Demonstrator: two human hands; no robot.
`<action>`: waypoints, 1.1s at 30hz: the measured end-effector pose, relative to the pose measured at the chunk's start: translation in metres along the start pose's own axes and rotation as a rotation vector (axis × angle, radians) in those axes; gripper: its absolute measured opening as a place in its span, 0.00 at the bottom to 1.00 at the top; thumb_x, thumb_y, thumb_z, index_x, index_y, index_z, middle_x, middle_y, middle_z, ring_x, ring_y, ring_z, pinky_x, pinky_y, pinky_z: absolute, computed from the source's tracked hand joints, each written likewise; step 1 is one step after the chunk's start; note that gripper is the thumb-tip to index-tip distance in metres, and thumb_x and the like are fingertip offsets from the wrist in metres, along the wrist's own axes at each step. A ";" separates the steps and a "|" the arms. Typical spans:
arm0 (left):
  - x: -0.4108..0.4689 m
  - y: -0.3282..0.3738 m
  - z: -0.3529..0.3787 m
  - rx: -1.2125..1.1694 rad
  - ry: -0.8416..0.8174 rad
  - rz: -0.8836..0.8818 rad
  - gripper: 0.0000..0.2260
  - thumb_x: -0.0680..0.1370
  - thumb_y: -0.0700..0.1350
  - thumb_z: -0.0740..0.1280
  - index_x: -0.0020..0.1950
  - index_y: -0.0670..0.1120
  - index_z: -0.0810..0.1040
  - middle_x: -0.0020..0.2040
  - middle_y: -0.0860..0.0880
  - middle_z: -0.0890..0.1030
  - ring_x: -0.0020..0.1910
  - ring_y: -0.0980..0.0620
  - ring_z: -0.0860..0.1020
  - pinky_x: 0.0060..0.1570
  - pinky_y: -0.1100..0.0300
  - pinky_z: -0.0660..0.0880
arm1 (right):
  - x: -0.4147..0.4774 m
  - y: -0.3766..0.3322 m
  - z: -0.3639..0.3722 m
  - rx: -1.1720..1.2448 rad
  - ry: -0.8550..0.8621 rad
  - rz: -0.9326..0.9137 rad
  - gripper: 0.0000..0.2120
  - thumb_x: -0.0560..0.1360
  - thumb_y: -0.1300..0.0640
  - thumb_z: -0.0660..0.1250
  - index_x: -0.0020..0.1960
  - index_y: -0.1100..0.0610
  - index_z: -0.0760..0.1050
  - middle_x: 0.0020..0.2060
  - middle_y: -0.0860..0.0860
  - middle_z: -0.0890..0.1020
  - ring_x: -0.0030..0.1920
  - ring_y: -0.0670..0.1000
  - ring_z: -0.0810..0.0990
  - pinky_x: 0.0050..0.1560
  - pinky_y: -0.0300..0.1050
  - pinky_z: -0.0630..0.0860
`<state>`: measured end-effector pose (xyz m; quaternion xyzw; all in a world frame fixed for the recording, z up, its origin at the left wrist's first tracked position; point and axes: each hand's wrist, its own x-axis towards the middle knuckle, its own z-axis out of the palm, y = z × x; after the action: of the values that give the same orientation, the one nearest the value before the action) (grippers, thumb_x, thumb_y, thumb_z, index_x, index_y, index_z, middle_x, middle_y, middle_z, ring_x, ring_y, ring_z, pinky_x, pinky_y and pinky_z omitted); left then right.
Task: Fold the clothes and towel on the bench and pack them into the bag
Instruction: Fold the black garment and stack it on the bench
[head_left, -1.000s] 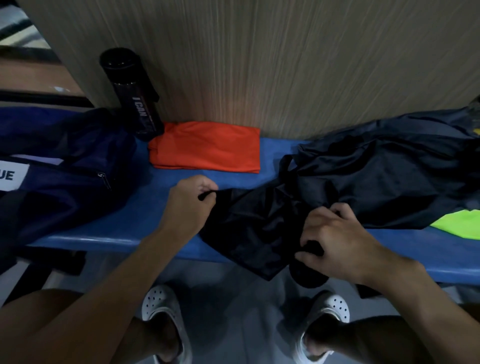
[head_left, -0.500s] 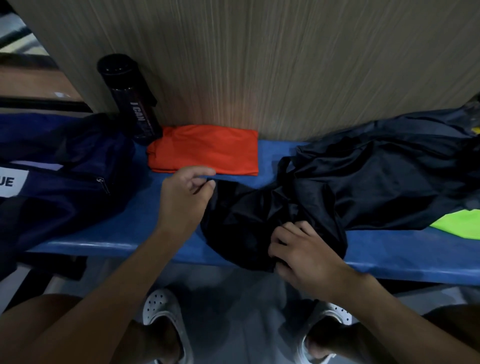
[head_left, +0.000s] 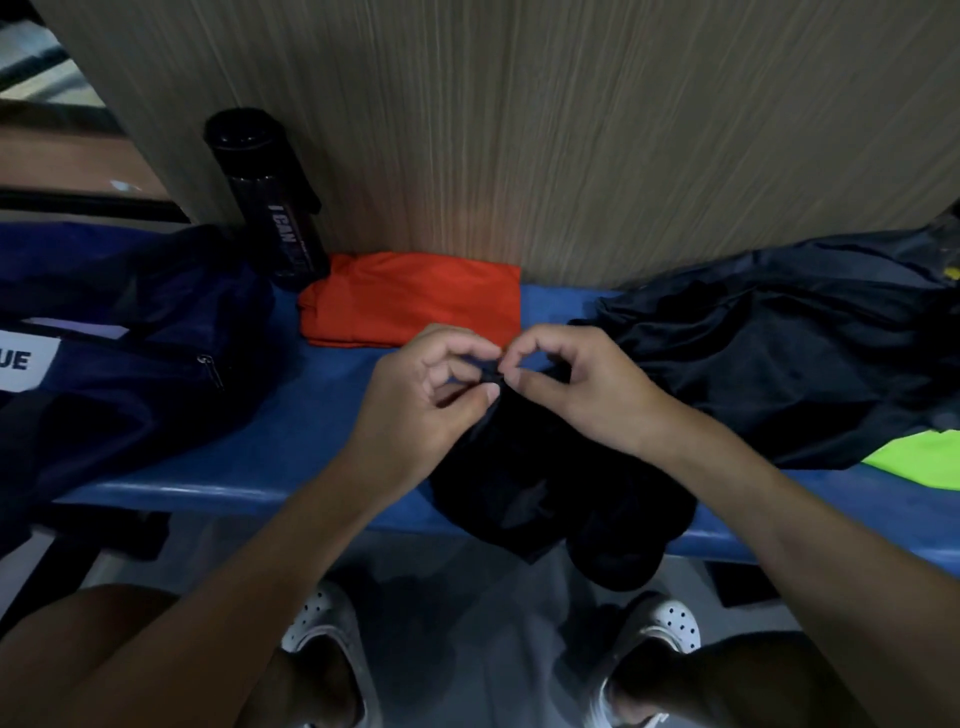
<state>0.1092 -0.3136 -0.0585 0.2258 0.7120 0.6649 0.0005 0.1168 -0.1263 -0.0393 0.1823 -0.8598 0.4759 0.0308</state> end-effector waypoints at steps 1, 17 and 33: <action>0.001 -0.002 -0.001 0.011 0.032 -0.025 0.14 0.70 0.38 0.72 0.53 0.50 0.78 0.50 0.50 0.79 0.43 0.55 0.80 0.51 0.60 0.78 | 0.004 -0.001 -0.003 -0.009 0.020 0.009 0.03 0.77 0.66 0.68 0.48 0.61 0.79 0.44 0.52 0.83 0.47 0.43 0.80 0.55 0.33 0.70; -0.010 -0.007 -0.014 0.049 0.075 -0.133 0.18 0.75 0.31 0.71 0.58 0.49 0.76 0.47 0.46 0.83 0.41 0.49 0.82 0.47 0.58 0.79 | -0.006 0.025 0.022 -0.560 -0.019 0.231 0.05 0.76 0.59 0.66 0.49 0.50 0.77 0.46 0.46 0.78 0.55 0.53 0.72 0.52 0.45 0.59; -0.006 -0.004 -0.025 0.043 -0.096 -0.630 0.13 0.84 0.44 0.57 0.50 0.47 0.81 0.48 0.47 0.83 0.44 0.54 0.80 0.45 0.57 0.75 | 0.009 -0.010 0.000 0.203 -0.215 0.412 0.21 0.74 0.73 0.61 0.61 0.54 0.76 0.57 0.54 0.81 0.57 0.55 0.81 0.58 0.50 0.77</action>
<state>0.1061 -0.3394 -0.0610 0.0255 0.7600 0.6053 0.2352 0.1120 -0.1337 -0.0291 0.0552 -0.8251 0.5337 -0.1770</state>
